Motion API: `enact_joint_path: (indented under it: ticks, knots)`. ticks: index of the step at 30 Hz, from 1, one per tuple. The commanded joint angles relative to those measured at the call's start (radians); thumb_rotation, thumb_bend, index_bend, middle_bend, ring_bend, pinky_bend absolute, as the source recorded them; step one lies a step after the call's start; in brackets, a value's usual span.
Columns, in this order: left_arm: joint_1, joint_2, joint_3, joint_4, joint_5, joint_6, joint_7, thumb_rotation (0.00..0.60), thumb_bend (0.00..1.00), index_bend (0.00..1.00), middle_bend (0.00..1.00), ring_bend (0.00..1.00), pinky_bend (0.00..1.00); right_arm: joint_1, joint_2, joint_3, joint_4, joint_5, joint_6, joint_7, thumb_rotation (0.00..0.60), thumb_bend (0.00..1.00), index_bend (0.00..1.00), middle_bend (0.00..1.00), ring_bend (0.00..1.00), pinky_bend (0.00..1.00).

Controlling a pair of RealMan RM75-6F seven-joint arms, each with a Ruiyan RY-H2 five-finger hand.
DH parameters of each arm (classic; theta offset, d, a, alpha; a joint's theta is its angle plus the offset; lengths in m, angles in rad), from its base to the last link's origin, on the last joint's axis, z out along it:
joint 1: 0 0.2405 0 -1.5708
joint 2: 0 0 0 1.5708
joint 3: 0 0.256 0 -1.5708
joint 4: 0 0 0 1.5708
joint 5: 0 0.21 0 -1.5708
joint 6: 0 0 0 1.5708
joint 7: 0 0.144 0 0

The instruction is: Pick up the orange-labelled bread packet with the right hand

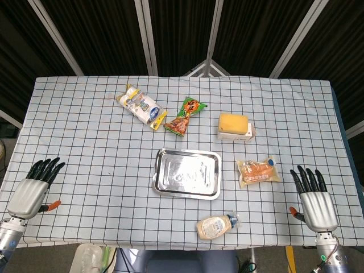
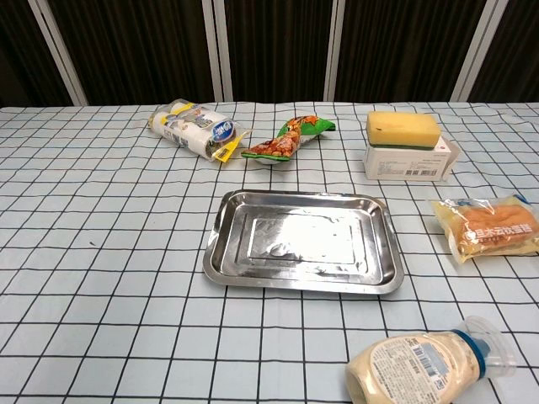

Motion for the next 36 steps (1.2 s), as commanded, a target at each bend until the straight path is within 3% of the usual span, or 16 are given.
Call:
enact_joint_path:
  ticks: [1,7,13,18,24,36]
  knots:
    - [0.001,0.001,0.0,-0.003,0.001,0.003,0.0,0.6,0.06,0.0,0.0,0.0,0.0,0.0,0.001,-0.002,-0.002,0.0,-0.002,0.001,0.6,0.2,0.0,0.0,0.0,0.0]
    - [0.004,0.003,0.001,-0.009,0.015,0.019,-0.005,0.6,0.06,0.0,0.0,0.0,0.0,0.005,0.001,-0.011,-0.007,-0.012,-0.014,0.003,0.6,0.2,0.0,0.0,0.0,0.0]
    - [-0.007,-0.007,-0.008,-0.004,0.009,0.005,0.002,0.6,0.06,0.0,0.0,0.0,0.0,0.062,-0.031,-0.002,0.004,-0.004,-0.106,-0.028,0.6,0.2,0.0,0.0,0.0,0.0]
    - [-0.026,-0.015,-0.019,0.008,-0.024,-0.037,0.003,0.6,0.06,0.0,0.0,0.0,0.0,0.153,-0.092,0.048,0.059,0.089,-0.254,-0.071,0.6,0.2,0.0,0.0,0.0,0.0]
    - [-0.021,-0.008,-0.018,0.01,-0.008,-0.014,-0.018,0.6,0.06,0.0,0.0,0.0,0.0,0.237,-0.168,0.1,0.155,0.212,-0.386,-0.11,0.6,0.2,0.0,0.0,0.0,0.0]
    - [-0.014,0.001,-0.021,0.01,-0.024,-0.007,-0.03,0.6,0.06,0.0,0.0,0.0,0.0,0.322,-0.213,0.134,0.241,0.3,-0.478,-0.109,0.6,0.21,0.0,0.0,0.0,0.0]
